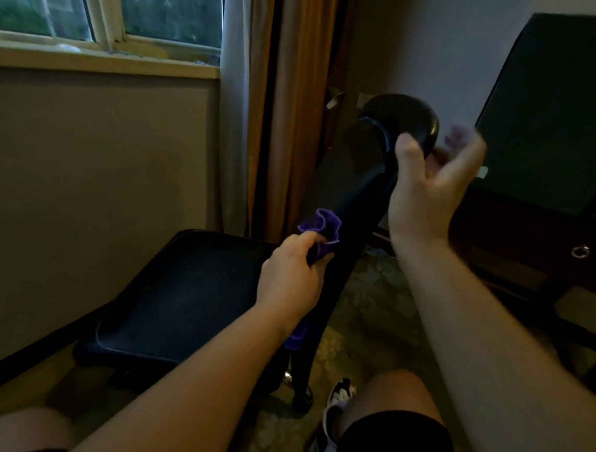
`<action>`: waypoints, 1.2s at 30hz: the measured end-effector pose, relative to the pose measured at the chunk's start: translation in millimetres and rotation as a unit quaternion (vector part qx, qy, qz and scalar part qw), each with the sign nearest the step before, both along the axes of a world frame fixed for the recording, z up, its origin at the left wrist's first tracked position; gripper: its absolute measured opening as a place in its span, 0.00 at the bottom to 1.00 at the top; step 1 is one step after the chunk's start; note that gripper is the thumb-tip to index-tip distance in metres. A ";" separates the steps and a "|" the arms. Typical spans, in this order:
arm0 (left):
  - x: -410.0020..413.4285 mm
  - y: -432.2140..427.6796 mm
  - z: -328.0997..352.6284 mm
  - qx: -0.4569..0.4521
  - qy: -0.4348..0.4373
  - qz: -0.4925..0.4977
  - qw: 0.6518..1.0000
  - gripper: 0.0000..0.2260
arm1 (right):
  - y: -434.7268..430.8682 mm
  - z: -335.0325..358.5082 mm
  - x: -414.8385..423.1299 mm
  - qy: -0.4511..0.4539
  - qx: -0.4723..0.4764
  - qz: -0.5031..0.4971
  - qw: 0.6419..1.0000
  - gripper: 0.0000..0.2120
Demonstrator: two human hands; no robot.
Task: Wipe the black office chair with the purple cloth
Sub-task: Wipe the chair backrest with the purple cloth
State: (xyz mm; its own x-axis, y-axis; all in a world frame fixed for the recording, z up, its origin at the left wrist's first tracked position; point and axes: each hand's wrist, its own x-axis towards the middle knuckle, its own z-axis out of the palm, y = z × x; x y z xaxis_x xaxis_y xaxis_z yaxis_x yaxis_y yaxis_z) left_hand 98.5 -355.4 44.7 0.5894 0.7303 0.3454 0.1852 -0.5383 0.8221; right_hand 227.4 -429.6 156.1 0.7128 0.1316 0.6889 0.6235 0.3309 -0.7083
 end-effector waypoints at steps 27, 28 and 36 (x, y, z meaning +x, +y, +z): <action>13.3 13.9 -102.8 0.128 0.091 0.031 0.987 0.13 | 12.8 -116.2 11.3 0.123 -0.209 0.085 0.966 0.09; 10.3 11.8 -110.1 0.116 0.096 0.044 0.988 0.12 | 12.2 -116.0 12.1 0.124 -0.209 0.092 0.966 0.09; 3.3 8.1 -106.7 -0.134 0.069 0.058 0.987 0.13 | 12.6 -116.4 10.7 0.123 -0.217 0.087 0.965 0.08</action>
